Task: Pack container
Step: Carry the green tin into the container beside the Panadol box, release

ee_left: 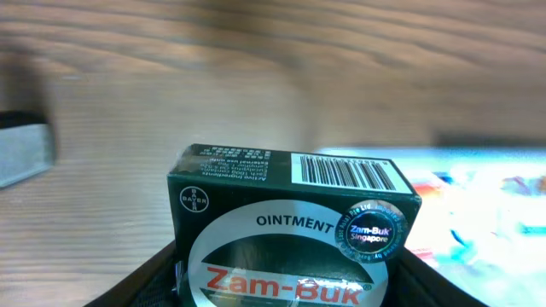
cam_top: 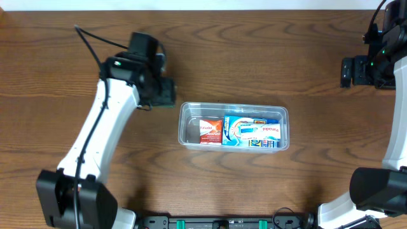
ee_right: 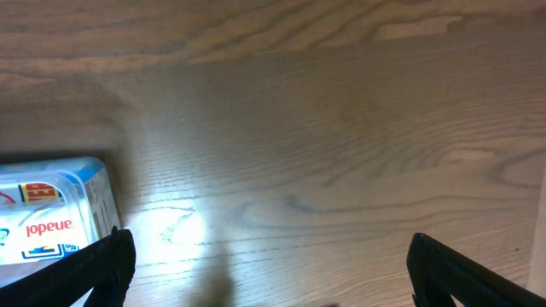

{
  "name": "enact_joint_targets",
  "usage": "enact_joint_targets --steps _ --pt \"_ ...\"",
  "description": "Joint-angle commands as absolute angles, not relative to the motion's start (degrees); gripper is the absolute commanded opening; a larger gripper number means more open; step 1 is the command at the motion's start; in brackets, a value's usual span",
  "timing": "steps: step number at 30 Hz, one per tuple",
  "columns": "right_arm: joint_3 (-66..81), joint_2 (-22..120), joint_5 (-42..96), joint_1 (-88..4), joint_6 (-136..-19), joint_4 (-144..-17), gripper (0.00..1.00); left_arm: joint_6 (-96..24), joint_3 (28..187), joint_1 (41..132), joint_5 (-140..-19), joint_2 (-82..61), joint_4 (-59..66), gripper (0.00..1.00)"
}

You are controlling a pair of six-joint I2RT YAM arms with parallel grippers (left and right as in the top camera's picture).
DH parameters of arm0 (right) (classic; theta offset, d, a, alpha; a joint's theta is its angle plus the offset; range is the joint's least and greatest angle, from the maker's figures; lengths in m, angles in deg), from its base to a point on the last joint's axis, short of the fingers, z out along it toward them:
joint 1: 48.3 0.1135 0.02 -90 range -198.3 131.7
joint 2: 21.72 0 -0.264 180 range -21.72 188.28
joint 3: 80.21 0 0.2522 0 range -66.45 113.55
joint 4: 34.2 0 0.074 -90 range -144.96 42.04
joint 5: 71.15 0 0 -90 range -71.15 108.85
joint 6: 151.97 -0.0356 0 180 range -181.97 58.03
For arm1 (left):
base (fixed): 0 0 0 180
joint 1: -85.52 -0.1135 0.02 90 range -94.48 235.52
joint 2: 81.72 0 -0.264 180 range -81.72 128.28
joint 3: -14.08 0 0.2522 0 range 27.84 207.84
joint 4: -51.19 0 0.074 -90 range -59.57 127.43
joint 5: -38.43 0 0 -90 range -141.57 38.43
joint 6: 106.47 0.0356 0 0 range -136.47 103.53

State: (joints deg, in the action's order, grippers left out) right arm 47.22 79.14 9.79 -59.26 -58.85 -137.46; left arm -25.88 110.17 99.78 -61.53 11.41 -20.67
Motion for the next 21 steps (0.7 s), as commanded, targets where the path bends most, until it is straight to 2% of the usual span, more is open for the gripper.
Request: enact_joint_targets --steps 1,6,11,21 --pt "47.88 78.27 9.2 -59.53 -59.57 -137.5 0.99 -28.0 111.19 104.3 -63.39 8.98 -21.61 0.62" --pt "47.88 78.27 9.2 -59.55 -59.57 -137.5 0.99 -31.54 110.97 112.91 -62.23 8.72 -22.33 0.61" --pt "47.88 78.27 9.2 -59.53 -59.57 -137.5 0.99 -40.63 109.79 120.24 -53.16 8.96 -22.16 0.61" --pt "47.88 78.27 9.2 -59.55 -59.57 -137.5 0.99 -51.84 108.59 127.12 -47.37 10.38 -21.79 0.6"
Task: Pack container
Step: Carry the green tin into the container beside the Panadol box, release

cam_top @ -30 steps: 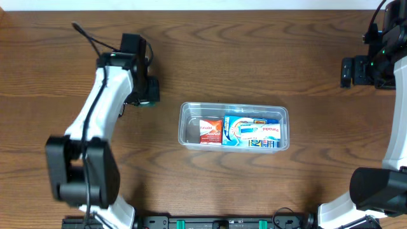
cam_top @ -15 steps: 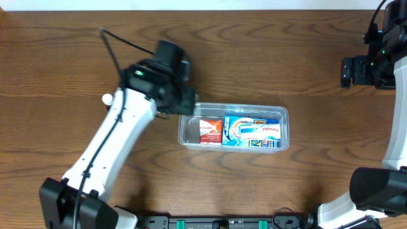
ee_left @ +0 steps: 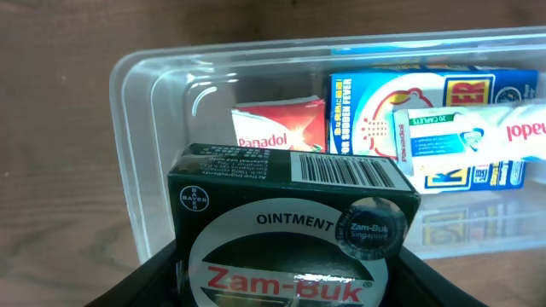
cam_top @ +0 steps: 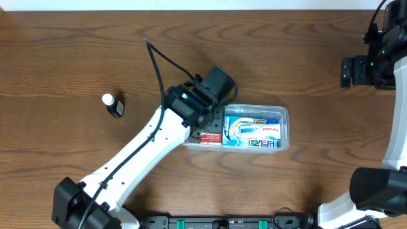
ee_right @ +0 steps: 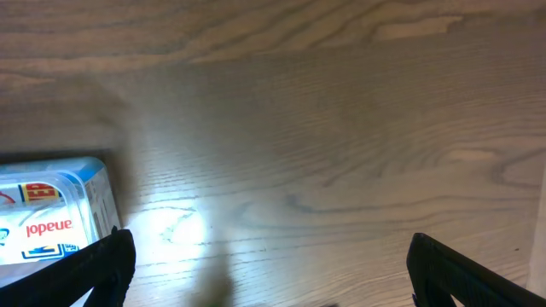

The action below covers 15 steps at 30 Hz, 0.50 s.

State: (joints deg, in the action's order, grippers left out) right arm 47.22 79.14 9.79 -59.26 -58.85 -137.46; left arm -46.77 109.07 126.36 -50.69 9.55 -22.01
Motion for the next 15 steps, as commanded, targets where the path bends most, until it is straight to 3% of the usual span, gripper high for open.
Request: enact_joint_targets --steps 1,15 --pt "47.88 78.27 9.2 -59.55 -59.57 -137.5 0.99 -52.3 108.57 127.43 -47.34 10.9 -21.53 0.6" --pt "47.88 78.27 9.2 -59.55 -59.57 -137.5 0.99 -56.59 108.57 128.08 -48.11 23.08 -18.64 0.6"
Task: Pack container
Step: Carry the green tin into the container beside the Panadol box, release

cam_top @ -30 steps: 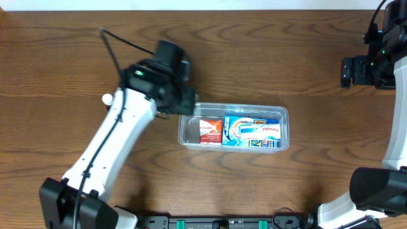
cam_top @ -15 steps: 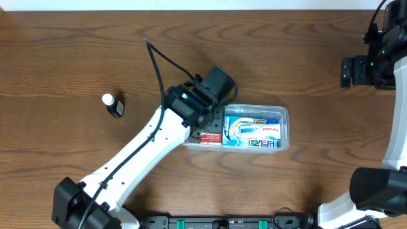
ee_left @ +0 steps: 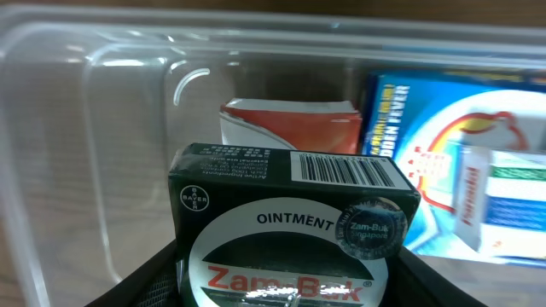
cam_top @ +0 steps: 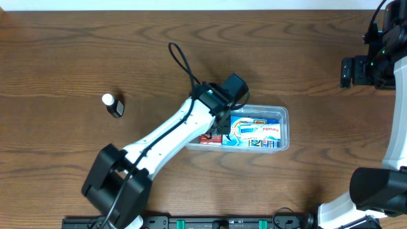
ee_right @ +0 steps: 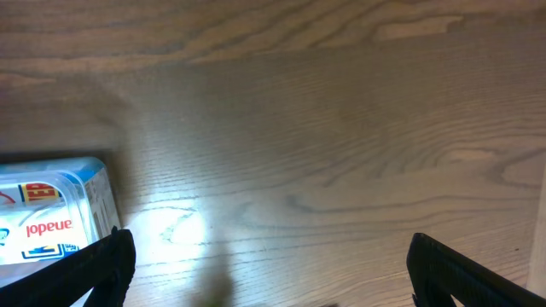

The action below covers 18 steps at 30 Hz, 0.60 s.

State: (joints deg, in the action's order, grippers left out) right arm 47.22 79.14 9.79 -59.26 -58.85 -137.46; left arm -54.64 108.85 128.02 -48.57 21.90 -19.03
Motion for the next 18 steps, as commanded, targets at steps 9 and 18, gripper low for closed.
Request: enact_joint_targets --steps 9,18 --pt "47.88 78.27 9.2 -59.53 -59.57 -137.5 0.99 -57.55 108.57 128.08 -49.64 27.03 -17.09 0.61" --pt "47.88 78.27 9.2 -59.53 -59.57 -137.5 0.99 -57.72 108.57 128.08 -49.64 28.87 -17.07 0.61"
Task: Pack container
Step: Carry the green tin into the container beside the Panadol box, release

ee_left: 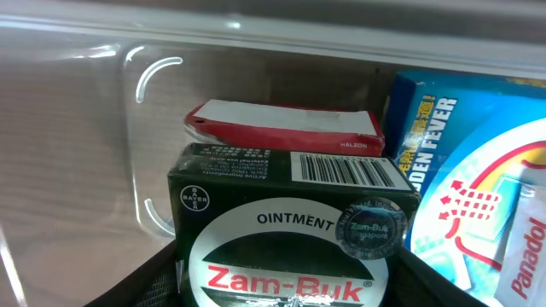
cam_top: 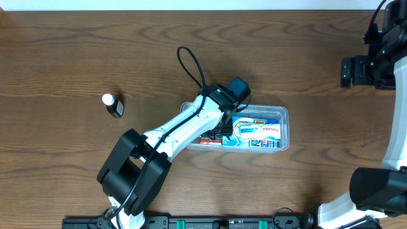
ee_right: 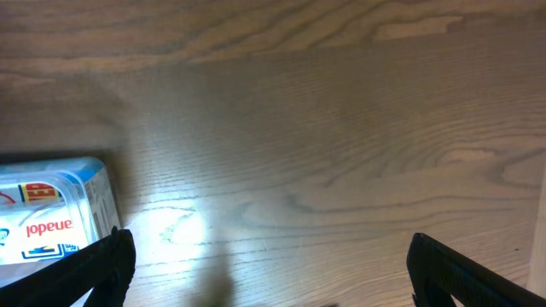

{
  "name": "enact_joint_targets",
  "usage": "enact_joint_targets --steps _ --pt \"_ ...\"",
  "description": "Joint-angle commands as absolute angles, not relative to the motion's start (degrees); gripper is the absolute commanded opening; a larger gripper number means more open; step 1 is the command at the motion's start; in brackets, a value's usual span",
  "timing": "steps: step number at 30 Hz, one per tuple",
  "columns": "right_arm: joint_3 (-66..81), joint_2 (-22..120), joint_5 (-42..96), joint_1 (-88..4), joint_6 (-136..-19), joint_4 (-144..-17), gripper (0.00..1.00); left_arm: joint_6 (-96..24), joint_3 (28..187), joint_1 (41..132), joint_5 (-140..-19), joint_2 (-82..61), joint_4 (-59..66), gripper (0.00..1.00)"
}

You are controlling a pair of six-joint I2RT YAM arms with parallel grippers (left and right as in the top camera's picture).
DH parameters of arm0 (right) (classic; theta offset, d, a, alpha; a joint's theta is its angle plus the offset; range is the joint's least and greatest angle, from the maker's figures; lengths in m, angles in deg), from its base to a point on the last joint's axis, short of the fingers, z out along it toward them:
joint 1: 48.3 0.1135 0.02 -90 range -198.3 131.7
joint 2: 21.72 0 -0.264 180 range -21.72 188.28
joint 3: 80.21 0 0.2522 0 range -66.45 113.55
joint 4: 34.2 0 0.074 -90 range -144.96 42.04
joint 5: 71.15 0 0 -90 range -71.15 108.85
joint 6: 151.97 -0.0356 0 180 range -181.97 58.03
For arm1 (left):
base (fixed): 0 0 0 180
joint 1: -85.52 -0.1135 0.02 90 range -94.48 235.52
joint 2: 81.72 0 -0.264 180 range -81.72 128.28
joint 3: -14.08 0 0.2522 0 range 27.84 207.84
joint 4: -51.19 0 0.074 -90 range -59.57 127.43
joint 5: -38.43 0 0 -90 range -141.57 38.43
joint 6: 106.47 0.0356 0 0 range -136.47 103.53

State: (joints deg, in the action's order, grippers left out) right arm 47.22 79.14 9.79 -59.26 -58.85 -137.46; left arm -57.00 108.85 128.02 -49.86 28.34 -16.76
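Note:
A clear plastic container (cam_top: pixel 283 116) sits mid-table and holds a red Panadol box (ee_left: pixel 286 128) at its left end and blue fever-medicine boxes (cam_top: pixel 255 132) to the right. My left gripper (cam_top: pixel 221 123) is down inside the container's left part, shut on a dark green Zam-Buk ointment box (ee_left: pixel 290 226), which sits just in front of the red box. My right gripper (ee_right: pixel 269 269) hangs at the far right of the table, open, with nothing but bare wood between its fingers (ee_right: pixel 94 264).
A small black bottle with a white cap (cam_top: pixel 112 105) lies on the wood at the left. My left arm (cam_top: pixel 178 133) stretches diagonally across the container's left end. The right arm's base (cam_top: pixel 372 67) stands at the right edge.
My left gripper has gone lower and further into the container with the Zam-Buk box; the red box now lies right behind it. The right arm has not moved.
My left gripper held the Zam-Buk box over bare wood left of the container. Then it hung above the container's left end, then within its walls, and now low inside beside the red box. The right gripper stayed open and still throughout.

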Motion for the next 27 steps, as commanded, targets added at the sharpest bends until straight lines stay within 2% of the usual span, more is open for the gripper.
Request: enact_joint_targets --steps 1,2,3,4,9,19,27 --pt "47.88 78.27 9.2 -59.53 -59.59 -137.5 0.99 -57.72 108.57 128.08 -49.64 28.87 -17.05 0.62" --pt "47.88 78.27 9.2 -59.53 -59.57 -137.5 0.99 -57.72 108.57 128.08 -49.64 28.87 -17.05 0.63" --pt "47.88 78.27 9.2 -59.53 -59.57 -137.5 0.99 -57.72 108.57 128.08 -49.64 28.87 -17.07 0.72" --pt "47.88 78.27 9.2 -59.55 -59.57 -137.5 0.99 -57.72 108.57 128.08 -49.64 28.87 -17.07 0.76" --pt "47.88 78.27 9.2 -59.53 -59.57 -137.5 0.99 -57.72 108.57 128.08 -49.64 28.87 -17.09 0.86" --pt "47.88 78.27 9.2 -59.53 -59.57 -137.5 0.99 -56.19 111.61 128.08 -51.37 26.57 -18.99 0.88" --pt "47.88 78.27 9.2 -59.53 -59.57 -137.48 0.99 -49.55 117.42 127.73 -50.36 17.68 -24.74 0.89"
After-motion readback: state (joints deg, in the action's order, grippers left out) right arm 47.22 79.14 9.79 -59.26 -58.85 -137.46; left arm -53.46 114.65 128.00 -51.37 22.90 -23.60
